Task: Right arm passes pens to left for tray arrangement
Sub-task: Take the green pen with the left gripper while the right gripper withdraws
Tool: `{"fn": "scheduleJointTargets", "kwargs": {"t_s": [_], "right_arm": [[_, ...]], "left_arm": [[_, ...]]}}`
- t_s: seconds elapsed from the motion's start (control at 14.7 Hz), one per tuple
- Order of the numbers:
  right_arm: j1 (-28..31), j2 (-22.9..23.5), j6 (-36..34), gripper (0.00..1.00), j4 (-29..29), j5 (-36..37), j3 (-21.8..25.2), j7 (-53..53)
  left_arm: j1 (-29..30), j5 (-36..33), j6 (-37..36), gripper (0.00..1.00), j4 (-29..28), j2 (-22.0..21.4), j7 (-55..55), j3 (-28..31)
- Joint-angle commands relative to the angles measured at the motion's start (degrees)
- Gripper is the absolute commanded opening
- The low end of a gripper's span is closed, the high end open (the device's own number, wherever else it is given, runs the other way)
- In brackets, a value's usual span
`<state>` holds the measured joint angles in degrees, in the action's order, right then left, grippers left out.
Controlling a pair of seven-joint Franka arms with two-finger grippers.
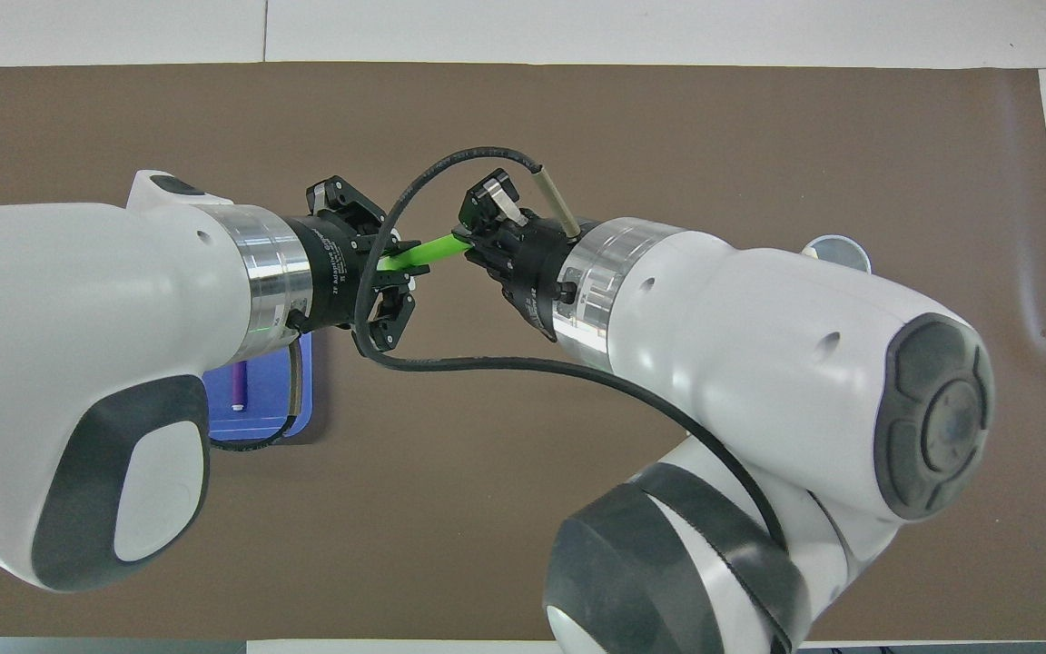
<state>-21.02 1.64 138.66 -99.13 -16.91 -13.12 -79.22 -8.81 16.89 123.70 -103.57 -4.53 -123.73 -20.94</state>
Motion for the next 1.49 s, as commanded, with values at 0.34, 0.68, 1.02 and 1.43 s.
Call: {"fn": "scheduleJointTargets", "kwargs": {"t_s": [0.34, 0.68, 1.02, 1.43], "right_arm": [[0.8, -1.2, 0.3, 0.44, -1.7, -1.0, -0.1, 1.3], [1.6, -1.2, -0.9, 1.0, -1.4, -0.8, -0.1, 4.5], [8.4, -1.9, -13.7, 1.0, -1.1, -0.8, 0.1, 35.0], [21.4, 0.5, -21.4, 1.0, -1.7, 2.5, 0.3, 76.3]], "left_arm": [[0.0, -2.3, 0.1, 0.0, 0.8, -0.1, -0.5, 0.7], [0.2, -2.4, 0.4, 0.0, 0.7, -0.1, 0.2, 0.8], [4.4, -2.2, -0.4, 0.0, -1.7, -1.0, 13.0, 1.1], [12.5, -1.2, -2.4, 0.0, -9.6, -1.5, 38.3, 1.2]]}}
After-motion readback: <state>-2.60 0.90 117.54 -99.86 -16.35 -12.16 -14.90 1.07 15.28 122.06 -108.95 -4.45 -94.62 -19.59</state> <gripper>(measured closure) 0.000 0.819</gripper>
